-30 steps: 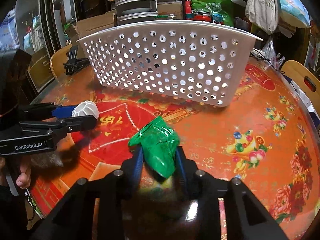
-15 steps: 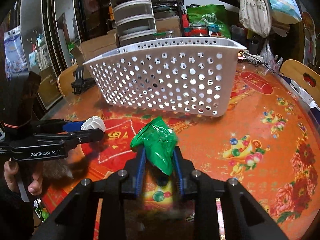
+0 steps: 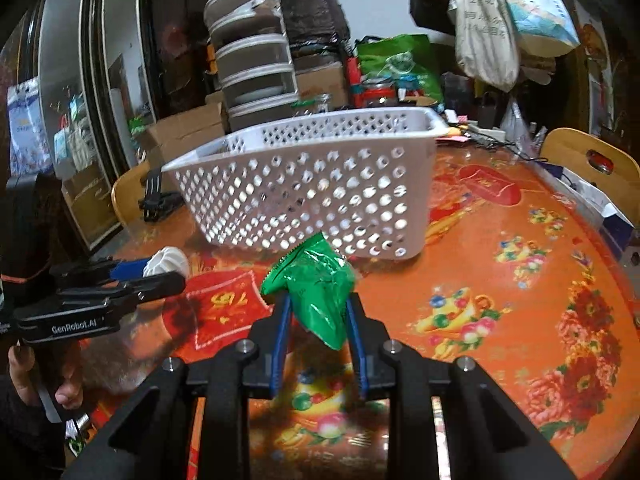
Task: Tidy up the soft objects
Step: 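Lift the ribbed piece with the left tool while the right tool carries the green wrapper to the basket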
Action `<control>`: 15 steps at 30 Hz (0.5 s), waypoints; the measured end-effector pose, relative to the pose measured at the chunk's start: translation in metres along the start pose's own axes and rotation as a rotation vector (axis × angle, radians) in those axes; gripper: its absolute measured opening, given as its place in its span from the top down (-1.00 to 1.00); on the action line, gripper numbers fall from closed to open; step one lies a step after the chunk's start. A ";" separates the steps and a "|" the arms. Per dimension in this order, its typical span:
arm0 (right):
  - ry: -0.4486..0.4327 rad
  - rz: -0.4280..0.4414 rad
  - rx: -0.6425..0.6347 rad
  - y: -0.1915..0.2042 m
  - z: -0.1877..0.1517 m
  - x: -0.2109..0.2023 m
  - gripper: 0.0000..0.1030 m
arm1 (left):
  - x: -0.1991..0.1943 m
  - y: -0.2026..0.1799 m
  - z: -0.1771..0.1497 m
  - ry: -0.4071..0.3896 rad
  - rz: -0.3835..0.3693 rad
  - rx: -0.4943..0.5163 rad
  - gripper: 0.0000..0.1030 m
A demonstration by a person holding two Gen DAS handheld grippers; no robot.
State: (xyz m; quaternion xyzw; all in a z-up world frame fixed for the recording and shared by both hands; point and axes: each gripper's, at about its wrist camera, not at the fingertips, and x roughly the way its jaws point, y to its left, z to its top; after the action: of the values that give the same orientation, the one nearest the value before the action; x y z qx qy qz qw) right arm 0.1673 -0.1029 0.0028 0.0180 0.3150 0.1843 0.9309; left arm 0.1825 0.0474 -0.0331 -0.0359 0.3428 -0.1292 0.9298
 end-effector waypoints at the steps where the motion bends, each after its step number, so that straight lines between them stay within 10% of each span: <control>1: -0.013 -0.003 0.005 -0.002 0.002 -0.005 0.51 | -0.003 -0.001 0.002 -0.005 0.004 0.000 0.18; 15: -0.093 0.010 -0.030 0.001 0.070 -0.053 0.51 | -0.067 -0.017 0.071 -0.132 0.010 0.038 0.18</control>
State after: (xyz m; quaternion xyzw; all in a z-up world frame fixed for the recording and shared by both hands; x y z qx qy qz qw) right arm 0.1698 -0.1150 0.0899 0.0142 0.2683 0.1927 0.9438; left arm 0.1757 0.0469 0.0663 -0.0248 0.2786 -0.1285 0.9515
